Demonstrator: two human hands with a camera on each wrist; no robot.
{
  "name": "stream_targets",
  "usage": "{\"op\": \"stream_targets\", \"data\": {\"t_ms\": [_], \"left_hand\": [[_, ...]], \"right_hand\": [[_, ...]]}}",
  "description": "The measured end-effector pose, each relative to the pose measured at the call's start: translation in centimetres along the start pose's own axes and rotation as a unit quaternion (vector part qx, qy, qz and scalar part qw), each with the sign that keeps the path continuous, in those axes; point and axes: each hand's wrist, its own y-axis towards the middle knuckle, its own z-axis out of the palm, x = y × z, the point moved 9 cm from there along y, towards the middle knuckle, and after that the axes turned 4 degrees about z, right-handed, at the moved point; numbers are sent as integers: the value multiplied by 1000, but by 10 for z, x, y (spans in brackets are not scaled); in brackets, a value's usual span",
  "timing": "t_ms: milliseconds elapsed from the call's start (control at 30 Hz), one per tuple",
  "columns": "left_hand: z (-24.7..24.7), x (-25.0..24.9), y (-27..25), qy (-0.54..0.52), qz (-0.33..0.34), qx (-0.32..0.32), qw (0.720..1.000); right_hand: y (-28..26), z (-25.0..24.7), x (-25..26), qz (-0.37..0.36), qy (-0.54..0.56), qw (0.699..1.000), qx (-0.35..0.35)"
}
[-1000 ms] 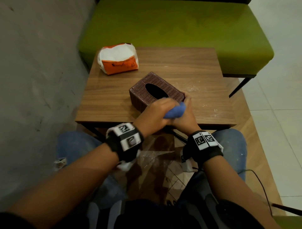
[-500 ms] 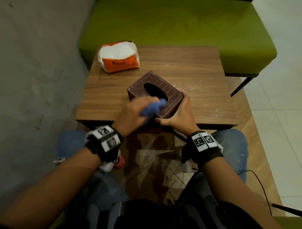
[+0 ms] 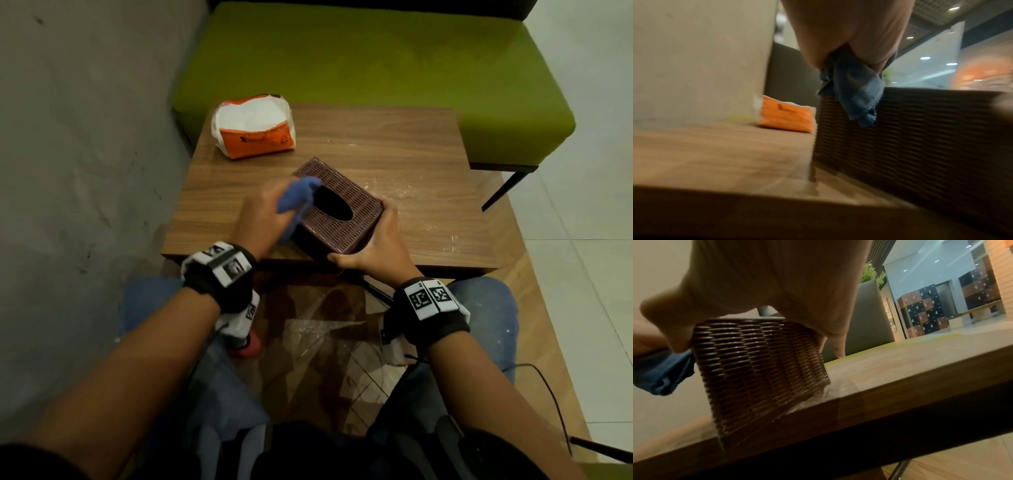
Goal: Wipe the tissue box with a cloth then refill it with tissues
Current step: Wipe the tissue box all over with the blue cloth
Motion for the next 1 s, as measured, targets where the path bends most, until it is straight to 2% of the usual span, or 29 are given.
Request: {"op": "stream_targets", "data": {"t_ms": [67,167,267,367,433,533,633,700,733,800,833,867,900,1000], "left_hand": [[-15,19,14,26,-39,-24,999],[-10,23,4,48,-34,-28,998],[-2,6,-24,12,32,-52,998],[2,-11,-40,-10,81,-34,996],[1,-23,-45,-28,104,-31,994],[8,-39,-54,-54,140,32,988],[9,-47,-60,-36,186,129,973],[3,-22,-37,4,133,147,980],[-4,-3,-20,27,87,116,989],[-25,27,8,30,-11,3,999],[-26,33,11,12,-42,-35,998],[-19,30,7,1,-50,-45,998],[-8,15,-4,12,-24,-37,999],[20,-38,-53,32,155,33,987]], "right_hand": [[3,-1,0,3,7,999,31],[14,-15,-2,6,-19,998,61],[14,-37,-2,26,13,999,31],[15,-22,13,41,76,996,14],[25,-9,23,71,42,996,-40],[34,-1,33,138,-80,982,-99],[41,2,39,98,-141,977,-126],[45,3,35,85,-127,982,-114],[46,3,33,82,-119,984,-108],[47,1,35,70,-117,984,-114],[47,0,36,68,-118,983,-121],[47,0,36,71,-119,982,-126],[47,1,35,77,-121,981,-128],[50,2,34,79,-131,981,-120]]}}
